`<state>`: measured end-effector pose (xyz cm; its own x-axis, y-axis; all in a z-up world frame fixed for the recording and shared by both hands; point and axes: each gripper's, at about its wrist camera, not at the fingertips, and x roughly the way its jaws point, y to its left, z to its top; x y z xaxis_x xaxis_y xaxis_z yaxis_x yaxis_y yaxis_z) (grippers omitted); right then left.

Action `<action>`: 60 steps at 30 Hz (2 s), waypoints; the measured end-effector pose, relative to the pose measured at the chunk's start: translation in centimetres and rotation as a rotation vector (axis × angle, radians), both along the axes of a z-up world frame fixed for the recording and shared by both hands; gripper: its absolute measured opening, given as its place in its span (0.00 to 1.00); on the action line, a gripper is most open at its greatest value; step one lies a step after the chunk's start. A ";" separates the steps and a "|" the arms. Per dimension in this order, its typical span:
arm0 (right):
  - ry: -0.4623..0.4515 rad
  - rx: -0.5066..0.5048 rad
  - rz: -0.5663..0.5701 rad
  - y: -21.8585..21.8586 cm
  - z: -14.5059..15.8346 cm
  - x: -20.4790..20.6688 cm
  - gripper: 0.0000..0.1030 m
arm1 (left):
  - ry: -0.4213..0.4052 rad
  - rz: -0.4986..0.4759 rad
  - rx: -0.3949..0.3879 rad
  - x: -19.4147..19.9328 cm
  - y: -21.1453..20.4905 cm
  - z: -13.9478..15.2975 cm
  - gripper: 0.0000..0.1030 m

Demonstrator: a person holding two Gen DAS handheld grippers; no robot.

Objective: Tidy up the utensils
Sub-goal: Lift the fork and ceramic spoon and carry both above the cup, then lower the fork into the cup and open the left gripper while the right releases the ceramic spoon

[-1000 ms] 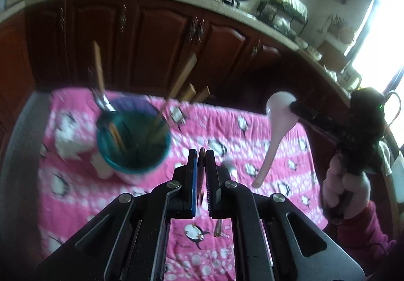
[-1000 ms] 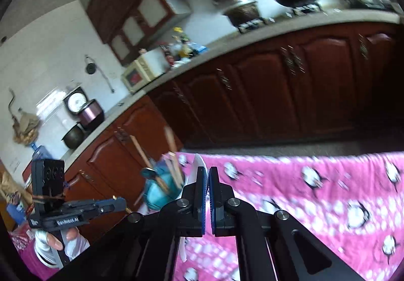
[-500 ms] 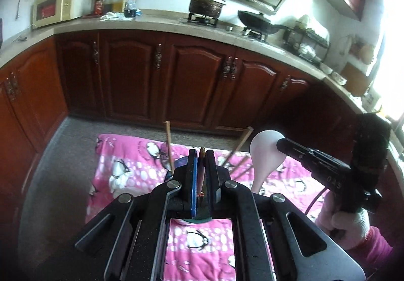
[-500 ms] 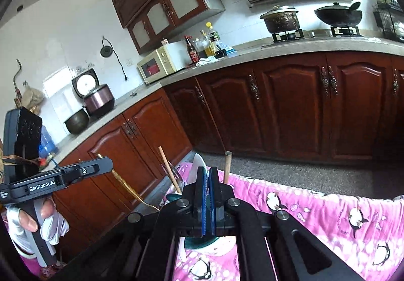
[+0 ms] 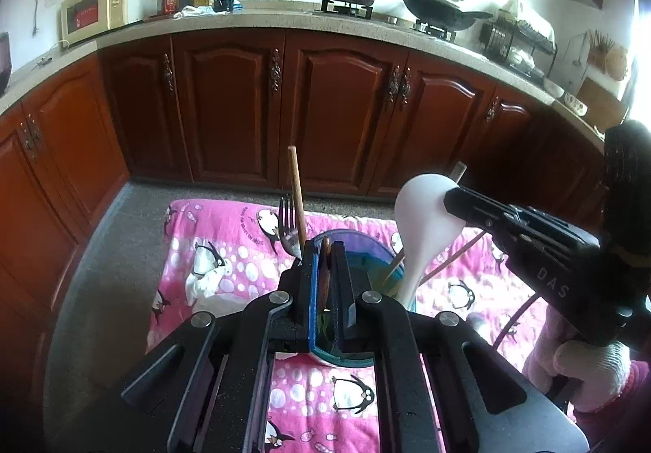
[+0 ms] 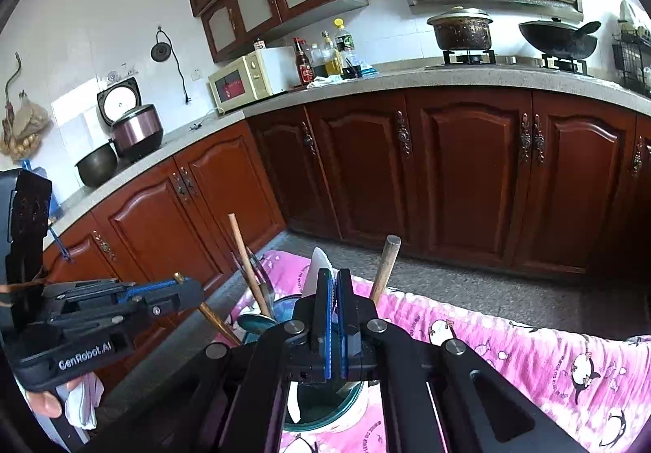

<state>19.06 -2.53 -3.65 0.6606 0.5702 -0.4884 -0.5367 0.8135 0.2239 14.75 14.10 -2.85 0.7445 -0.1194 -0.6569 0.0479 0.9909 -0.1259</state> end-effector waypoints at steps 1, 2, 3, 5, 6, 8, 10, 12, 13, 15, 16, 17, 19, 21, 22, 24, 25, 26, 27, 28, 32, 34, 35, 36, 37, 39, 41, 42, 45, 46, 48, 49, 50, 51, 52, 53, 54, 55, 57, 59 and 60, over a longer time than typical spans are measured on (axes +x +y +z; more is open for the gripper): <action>0.001 0.002 -0.002 0.0 -0.2 0.1 0.02 | 0.001 0.001 0.004 0.0 0.0 -0.2 0.05; 0.000 0.000 -0.007 0.0 -0.4 0.3 0.02 | 0.001 0.001 0.005 0.1 -0.1 -0.3 0.04; -0.002 -0.004 -0.010 0.1 -0.5 0.3 0.02 | 0.003 0.002 0.002 0.1 -0.1 -0.4 0.04; -0.007 -0.012 -0.015 0.3 -0.7 0.5 0.02 | 0.006 0.003 -0.002 0.1 -0.1 -0.5 0.05; -0.007 -0.013 -0.015 0.3 -0.9 0.5 0.02 | 0.007 0.003 -0.003 0.1 -0.2 -0.6 0.04; -0.006 -0.016 -0.014 0.5 -1.0 0.4 0.02 | 0.011 0.003 -0.006 0.2 -0.2 -0.8 0.05; -0.014 -0.026 -0.012 0.6 -1.1 0.4 0.02 | 0.014 0.003 -0.004 0.3 -0.2 -0.8 0.05; -0.021 -0.037 -0.008 0.8 -1.2 0.3 0.02 | 0.015 0.002 -0.001 0.2 -0.4 -0.9 0.05; -0.022 -0.040 -0.006 0.9 -1.3 0.2 0.02 | 0.017 0.003 -0.002 0.2 -0.3 -1.0 0.05; -0.020 -0.043 -0.005 0.9 -1.4 0.1 0.02 | 0.019 0.004 -0.005 0.2 -0.3 -1.1 0.05; -0.019 -0.045 -0.005 1.0 -1.5 0.0 0.02 | 0.020 0.006 -0.005 0.2 -0.4 -1.2 0.05; -0.018 -0.047 -0.005 1.0 -1.6 0.0 0.02 | 0.021 0.007 -0.005 0.2 -0.4 -1.2 0.05; -0.017 -0.051 -0.003 0.9 -1.8 -0.1 0.02 | 0.022 0.008 -0.005 0.1 -0.5 -1.3 0.04; -0.014 -0.055 -0.003 0.9 -2.0 -0.1 0.02 | 0.026 0.009 -0.004 0.2 -0.5 -1.5 0.05; -0.011 -0.056 -0.003 0.9 -2.1 -0.1 0.02 | 0.027 0.011 -0.004 0.1 -0.5 -1.6 0.04; -0.005 -0.059 -0.002 0.8 -2.3 -0.3 0.02 | 0.033 0.014 -0.007 0.1 -0.5 -2.0 0.04; 0.000 -0.062 -0.001 0.7 -2.5 -0.4 0.02 | 0.036 0.015 -0.009 0.1 -0.4 -2.1 0.04; 0.007 -0.066 0.002 0.6 -2.6 -0.5 0.02 | 0.037 0.017 -0.010 0.1 -0.4 -2.3 0.04; 0.012 -0.069 0.006 0.6 -2.7 -0.6 0.02 | 0.041 0.020 -0.012 0.0 -0.3 -2.5 0.04; 0.016 -0.075 0.011 0.5 -2.9 -0.9 0.02 | 0.045 0.024 -0.015 -0.1 -0.3 -2.7 0.04; 0.027 -0.109 0.033 0.5 -3.8 -2.0 0.02 | 0.064 0.035 -0.028 -0.1 -0.1 -3.6 0.04; 0.042 -0.127 0.044 0.6 -4.6 -2.4 0.02 | 0.073 0.039 -0.027 -0.1 -0.2 -4.1 0.04; 0.050 -0.132 0.049 0.6 -4.9 -2.6 0.02 | 0.077 0.039 -0.026 -0.1 -0.4 -4.2 0.04; 0.057 -0.136 0.052 0.7 -5.2 -2.8 0.02 | 0.082 0.038 -0.025 -0.1 -0.5 -4.4 0.04; 0.064 -0.141 0.056 0.7 -5.5 -2.9 0.02 | 0.084 0.038 -0.023 -0.1 -0.6 -4.5 0.04; 0.082 -0.150 0.063 0.8 -6.2 -3.1 0.02 | 0.090 0.039 -0.019 0.0 -0.9 -4.8 0.04; 0.099 -0.147 0.068 0.8 -6.7 -3.3 0.02 | 0.099 0.041 -0.019 0.1 -1.2 -5.2 0.04; 0.107 -0.144 0.071 0.8 -6.9 -3.3 0.02 | 0.102 0.042 -0.016 0.2 -1.3 -5.3 0.04; 0.149 -0.122 0.092 0.7 -7.4 -3.2 0.02 | 0.110 0.039 0.000 0.2 -1.7 -5.7 0.04; 0.160 -0.116 0.094 0.6 -7.5 -3.2 0.02 | 0.116 0.042 -0.001 0.3 -1.7 -5.8 0.04; 0.167 -0.110 0.092 0.4 -7.6 -3.1 0.02 | 0.124 0.045 -0.010 0.3 -1.6 -5.9 0.05; 0.169 -0.110 0.089 0.3 -7.6 -3.2 0.03 | 0.127 0.048 -0.015 0.4 -1.6 -5.9 0.06; 0.170 -0.109 0.085 0.2 -7.6 -3.2 0.03 | 0.129 0.049 -0.018 0.4 -1.6 -6.0 0.09; 0.172 -0.108 0.084 0.1 -7.5 -3.2 0.03 | 0.131 0.051 -0.022 0.3 -1.5 -6.0 0.12; 0.177 -0.104 0.080 -0.2 -7.5 -3.2 0.04 | 0.133 0.055 -0.025 0.3 -1.5 -6.0 0.20; 0.179 -0.100 0.077 -0.3 -7.4 -3.2 0.04 | 0.132 0.058 -0.027 0.2 -1.4 -6.0 0.26; 0.181 -0.091 0.072 -0.6 -7.3 -3.3 0.04 | 0.130 0.060 -0.032 0.1 -1.4 -5.9 0.28; 0.183 -0.080 0.069 -0.8 -7.2 -3.3 0.06 | 0.131 0.060 -0.034 0.0 -1.3 -5.9 0.30; 0.188 -0.068 0.063 -1.2 -7.0 -3.4 0.09 | 0.133 0.064 -0.036 -0.1 -1.3 -5.8 0.32; 0.195 -0.062 0.060 -1.5 -6.9 -3.5 0.12 | 0.132 0.067 -0.040 -0.4 -1.4 -5.7 0.38; 0.197 -0.056 0.055 -1.8 -6.8 -3.6 0.13 | 0.131 0.069 -0.042 -0.6 -1.4 -5.5 0.38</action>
<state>15.44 -4.29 -10.47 0.5180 0.5707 -0.6372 -0.5306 0.7986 0.2839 14.18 12.71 -8.38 0.6603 -0.1003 -0.7443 -0.0397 0.9850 -0.1679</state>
